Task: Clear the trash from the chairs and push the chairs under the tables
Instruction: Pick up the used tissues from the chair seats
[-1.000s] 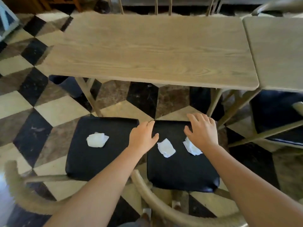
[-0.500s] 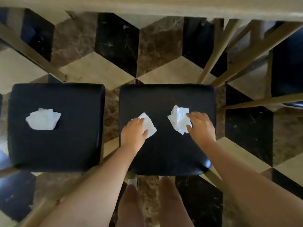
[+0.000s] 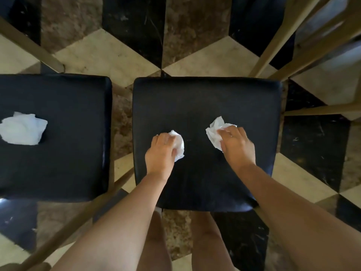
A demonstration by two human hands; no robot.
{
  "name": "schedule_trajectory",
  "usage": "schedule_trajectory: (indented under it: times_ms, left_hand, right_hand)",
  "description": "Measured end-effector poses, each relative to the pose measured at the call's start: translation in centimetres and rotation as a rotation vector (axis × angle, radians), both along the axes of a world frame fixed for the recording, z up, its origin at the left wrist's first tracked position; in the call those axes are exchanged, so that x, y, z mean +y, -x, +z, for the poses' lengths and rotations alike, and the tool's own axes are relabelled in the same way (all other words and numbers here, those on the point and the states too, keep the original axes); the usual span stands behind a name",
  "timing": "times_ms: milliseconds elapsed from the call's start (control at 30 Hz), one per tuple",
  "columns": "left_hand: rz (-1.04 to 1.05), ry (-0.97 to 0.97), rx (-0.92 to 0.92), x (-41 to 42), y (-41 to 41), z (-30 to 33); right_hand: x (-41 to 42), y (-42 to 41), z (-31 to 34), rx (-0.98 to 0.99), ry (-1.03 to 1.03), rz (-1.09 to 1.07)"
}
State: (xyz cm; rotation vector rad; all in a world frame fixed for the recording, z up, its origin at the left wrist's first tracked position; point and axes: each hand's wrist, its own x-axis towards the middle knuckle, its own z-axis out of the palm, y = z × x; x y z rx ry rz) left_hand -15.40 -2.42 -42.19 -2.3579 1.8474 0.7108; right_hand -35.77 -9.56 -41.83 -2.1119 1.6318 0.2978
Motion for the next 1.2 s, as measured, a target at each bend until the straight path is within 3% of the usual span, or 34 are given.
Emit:
schedule_trajectory:
  times_ms: [167, 300, 433, 700, 967, 1067, 1200]
  left_hand:
    - [0.148, -0.039, 0.074, -0.4, 0.4, 2.0]
    - [0.317, -0.001, 0.188, -0.2, 0.7, 7.3]
    - [0.45, 0.082, 0.245, 1.2, 0.0, 14.9]
    - [0.58, 0.255, 0.192, 8.1, -4.3, 28.0]
    - [0.731, 0.481, 0.175, 15.9, -12.5, 35.1]
    - [0.729, 0.555, 0.149, 20.0, -17.5, 36.1]
    - [0.741, 0.566, 0.134, 25.2, -25.1, 37.0]
  right_hand:
    - [-0.3, -0.9, 2.2, -0.051, -0.075, -0.182]
    - [0.3, -1.1, 7.2, -0.172, -0.145, -0.409]
    - [1.9, -1.3, 13.7, -0.233, -0.152, -0.375]
    - [6.4, -5.7, 26.6, -0.447, -0.08, -0.252]
    - [12.7, -15.4, 33.0, -0.568, 0.012, -0.12]
    - [15.5, -20.1, 33.6, -0.437, 0.113, 0.014]
    - [20.1, -26.9, 34.4, -0.492, 0.139, -0.079]
